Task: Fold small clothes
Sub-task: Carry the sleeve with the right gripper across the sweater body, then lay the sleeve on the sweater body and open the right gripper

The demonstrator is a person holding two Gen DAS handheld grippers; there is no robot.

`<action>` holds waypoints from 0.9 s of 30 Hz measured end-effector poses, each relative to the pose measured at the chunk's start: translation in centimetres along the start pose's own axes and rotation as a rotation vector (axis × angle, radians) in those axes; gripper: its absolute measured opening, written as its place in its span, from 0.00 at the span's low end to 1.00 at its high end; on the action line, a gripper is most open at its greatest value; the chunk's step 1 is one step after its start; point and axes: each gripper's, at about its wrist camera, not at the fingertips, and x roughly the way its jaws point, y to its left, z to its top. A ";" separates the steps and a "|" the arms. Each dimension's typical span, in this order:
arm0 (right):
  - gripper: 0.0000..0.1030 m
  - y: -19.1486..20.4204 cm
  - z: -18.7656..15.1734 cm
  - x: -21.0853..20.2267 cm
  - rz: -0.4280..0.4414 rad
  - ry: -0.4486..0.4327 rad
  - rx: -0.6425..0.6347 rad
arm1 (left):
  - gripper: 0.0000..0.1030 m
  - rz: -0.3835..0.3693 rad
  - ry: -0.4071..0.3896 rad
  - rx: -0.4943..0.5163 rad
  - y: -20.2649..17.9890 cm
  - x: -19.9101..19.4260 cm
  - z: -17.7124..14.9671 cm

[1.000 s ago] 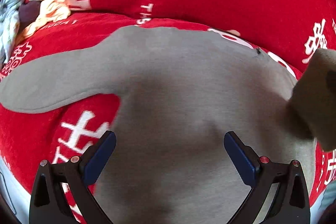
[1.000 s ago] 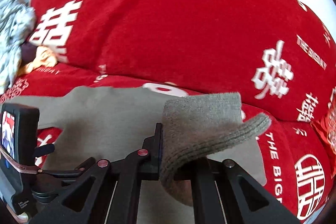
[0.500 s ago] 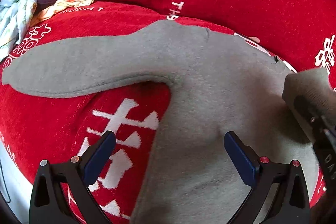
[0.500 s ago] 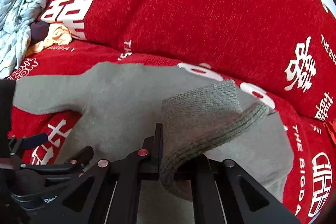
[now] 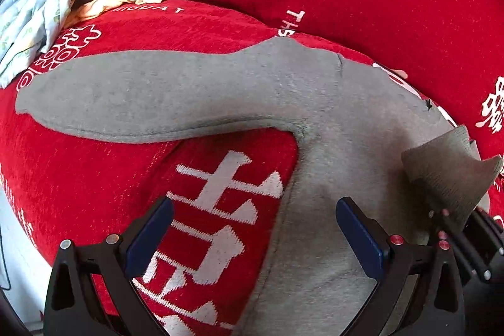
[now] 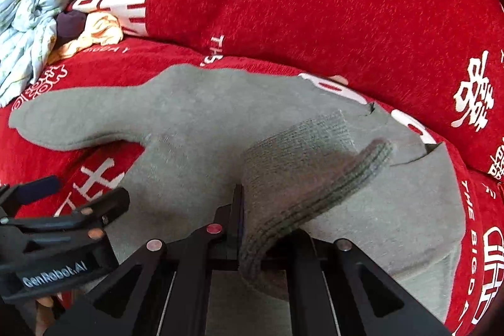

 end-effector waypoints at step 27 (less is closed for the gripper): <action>0.65 -8.5 -2.5 -8.0 0.168 -0.142 0.096 | 1.00 0.041 -0.070 0.081 -4.6 -3.1 0.6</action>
